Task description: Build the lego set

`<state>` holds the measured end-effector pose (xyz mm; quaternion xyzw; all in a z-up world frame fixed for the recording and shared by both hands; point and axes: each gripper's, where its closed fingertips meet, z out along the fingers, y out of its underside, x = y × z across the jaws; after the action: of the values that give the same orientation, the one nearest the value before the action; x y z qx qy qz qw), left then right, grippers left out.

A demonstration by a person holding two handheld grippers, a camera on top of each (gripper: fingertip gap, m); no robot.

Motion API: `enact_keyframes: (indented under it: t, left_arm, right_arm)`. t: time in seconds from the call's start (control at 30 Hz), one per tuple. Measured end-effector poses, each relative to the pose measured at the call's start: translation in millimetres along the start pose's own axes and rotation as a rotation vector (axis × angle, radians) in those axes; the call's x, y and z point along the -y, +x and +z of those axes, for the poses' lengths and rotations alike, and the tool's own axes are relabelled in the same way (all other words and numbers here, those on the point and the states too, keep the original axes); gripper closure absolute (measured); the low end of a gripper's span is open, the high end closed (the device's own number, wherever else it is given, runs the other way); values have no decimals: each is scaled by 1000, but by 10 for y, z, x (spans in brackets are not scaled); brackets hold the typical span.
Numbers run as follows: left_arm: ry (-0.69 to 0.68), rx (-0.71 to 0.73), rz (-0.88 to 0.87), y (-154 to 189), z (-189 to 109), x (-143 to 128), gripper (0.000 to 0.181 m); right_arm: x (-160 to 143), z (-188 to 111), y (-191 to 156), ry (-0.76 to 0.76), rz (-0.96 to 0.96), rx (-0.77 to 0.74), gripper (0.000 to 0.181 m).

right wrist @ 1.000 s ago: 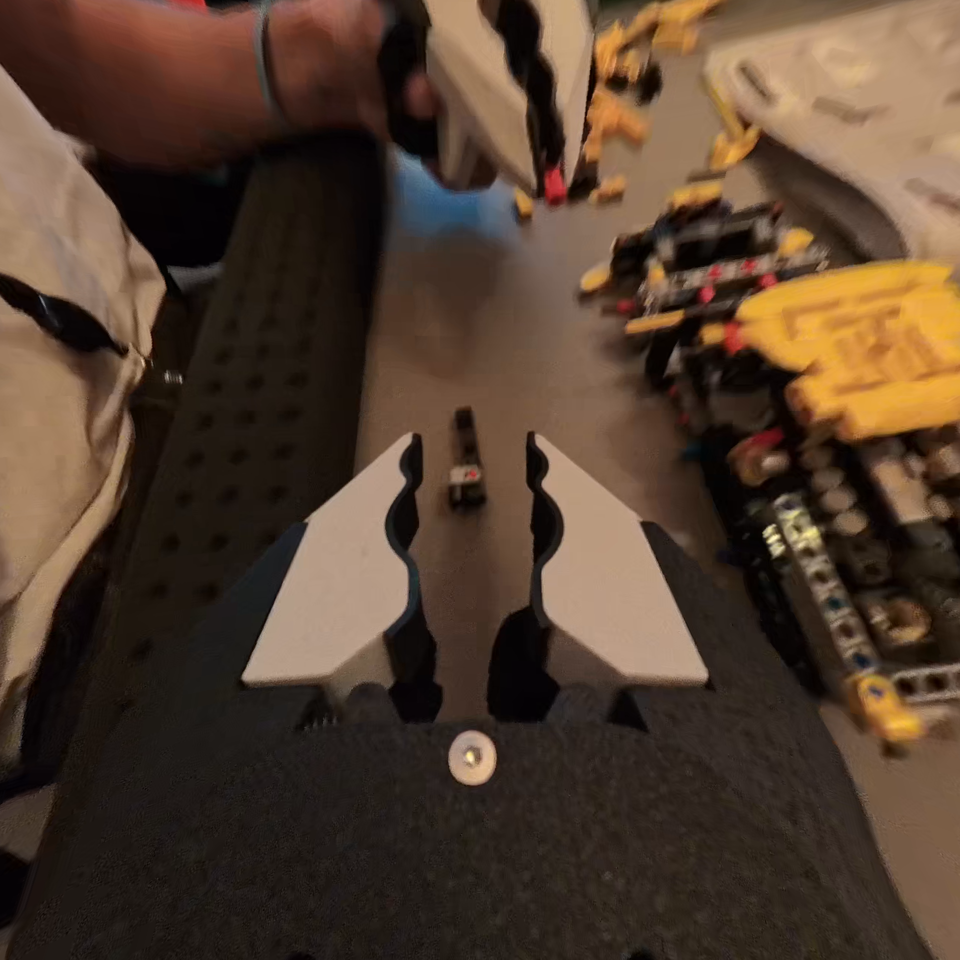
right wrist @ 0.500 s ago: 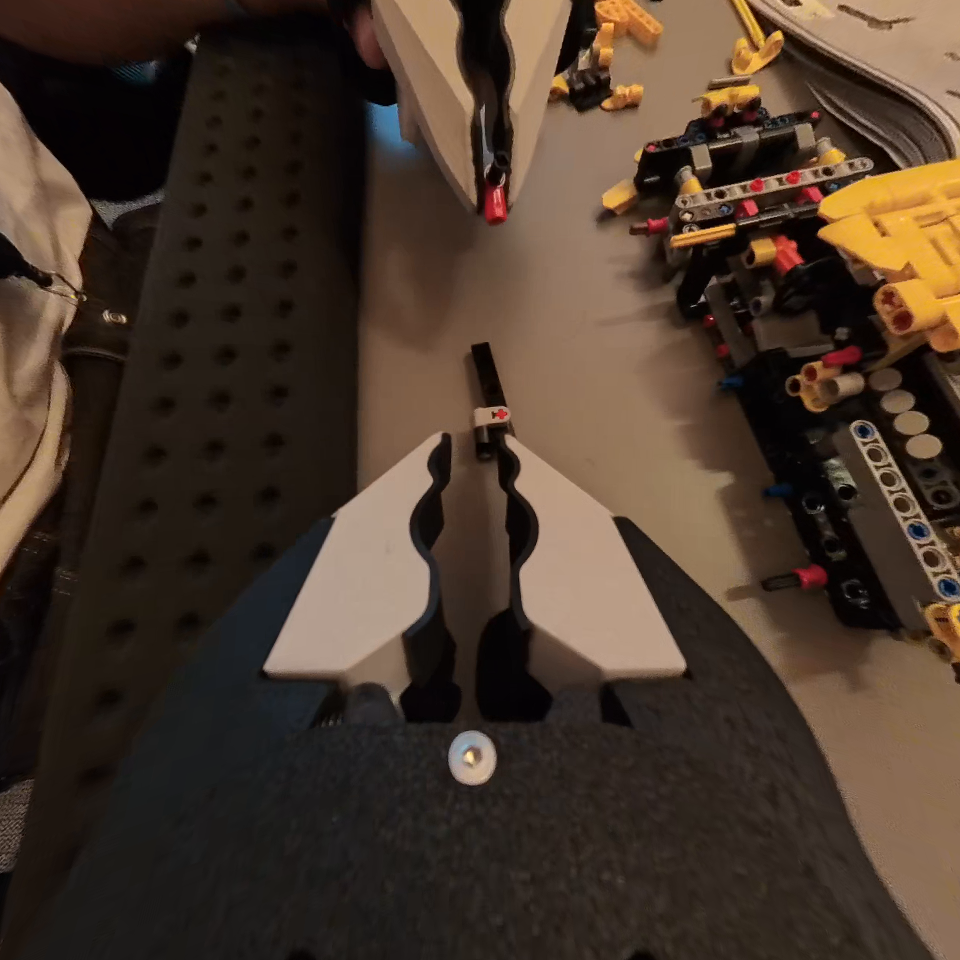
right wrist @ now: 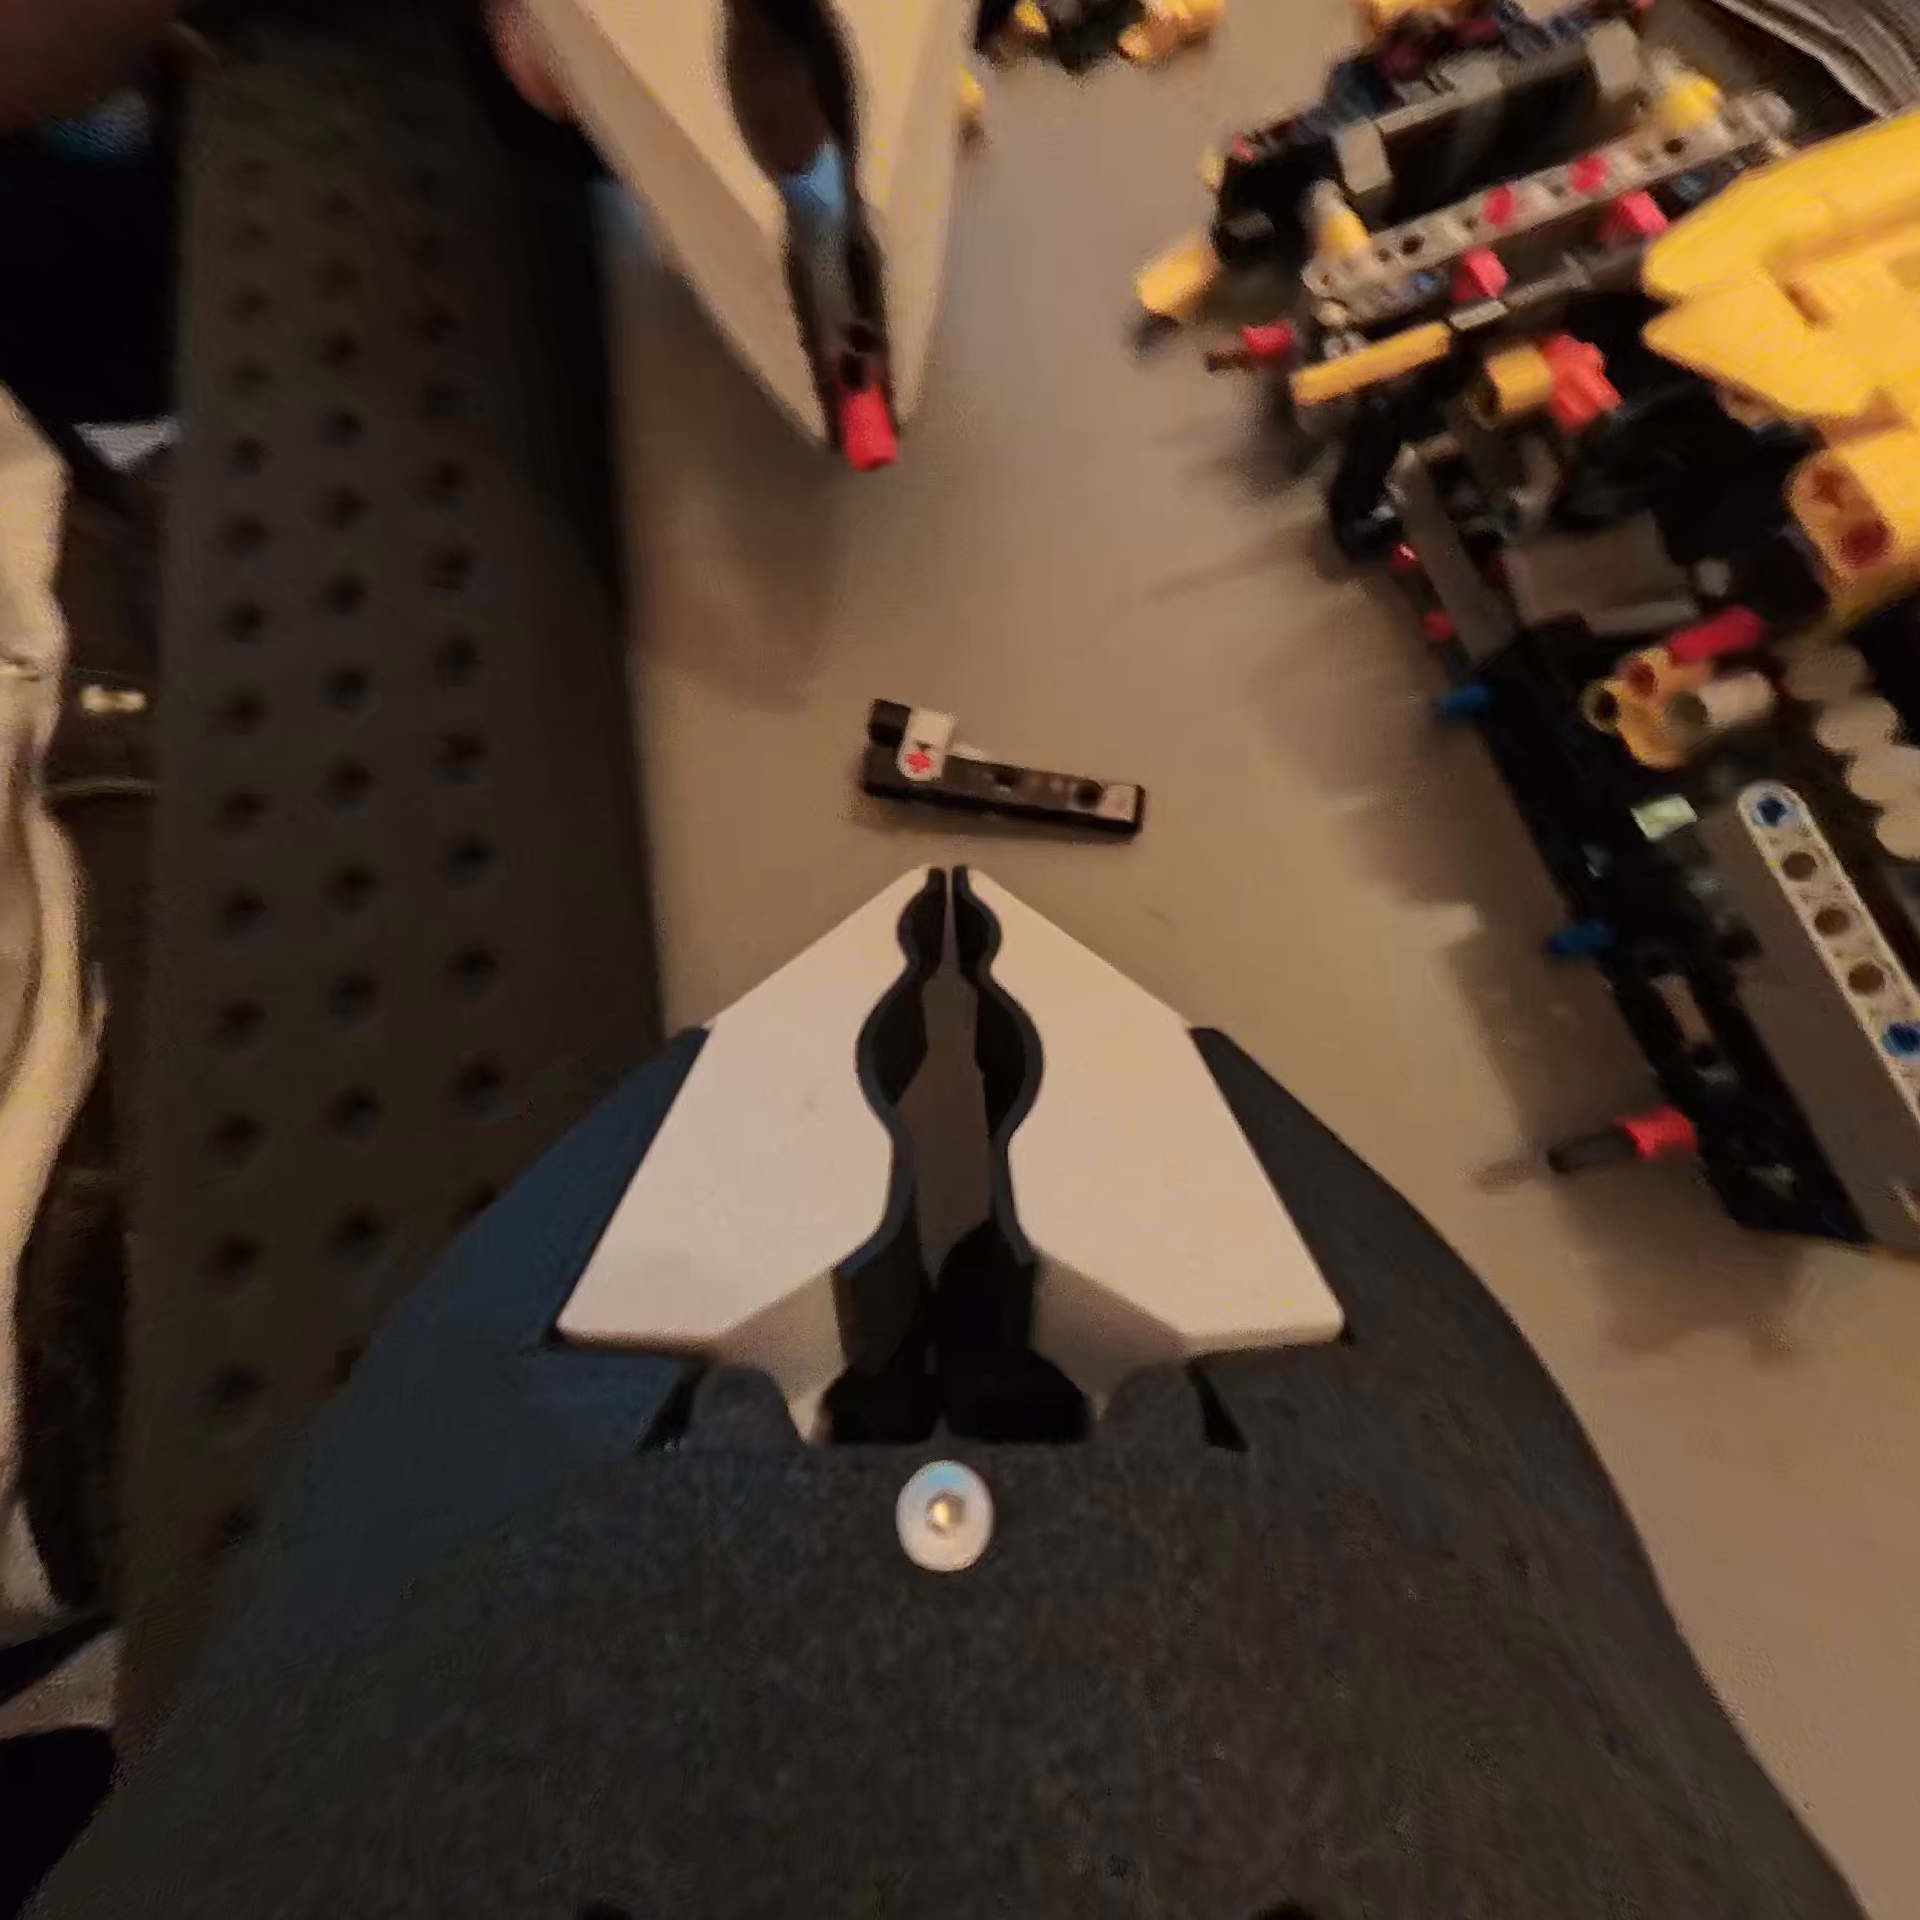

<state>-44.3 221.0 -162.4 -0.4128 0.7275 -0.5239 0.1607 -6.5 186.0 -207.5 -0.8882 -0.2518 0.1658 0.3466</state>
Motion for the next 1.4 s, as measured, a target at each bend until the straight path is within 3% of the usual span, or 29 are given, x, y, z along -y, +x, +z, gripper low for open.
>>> enact_keyframes:
  t: [0.07,0.13,0.27,0.33,0.43,0.53,0.6,0.7,0.83,1.0,1.1,1.17,1.3,1.4]
  left_arm:
    - [-6,10,1,-18,0,-12,174]
    - [-6,19,1,-33,-4,-14,174]
    - [10,31,-5,-57,-21,19,174]
    - [20,34,-8,-64,-29,40,174]
    - [29,33,-9,-58,-36,57,174]
    - [36,32,-9,-51,-41,67,174]
    - [37,34,-8,-51,-43,70,174]
    - [34,32,-8,-50,-37,63,174]
    - [23,34,-7,-55,-26,43,174]
    - [27,38,-11,-69,-33,44,174]
    - [22,36,-14,-67,-27,34,174]
    - [22,29,-17,-54,-24,35,174]
    - [36,12,-48,-53,-38,55,174]
    - [79,-19,-81,-35,-78,120,174]
  right_arm:
    - [-11,6,39,-38,133,-49,149]
    - [22,21,-47,-83,269,-72,130]
    - [220,82,-123,13,488,-230,126]
    - [154,168,-104,-39,528,-338,113]
    - [190,214,-18,2,569,-439,116]
    - [117,175,49,-36,511,-511,138]
    - [65,139,50,-61,466,-515,154]
    - [41,119,41,-55,425,-473,159]
    - [27,101,43,-58,392,-437,157]
    - [88,122,32,1,544,-447,128]
    - [45,105,95,-24,538,-544,142]
    - [-7,70,128,-52,496,-593,165]
    - [44,109,44,-13,481,-452,166]
    - [307,39,-9,160,460,-290,166]
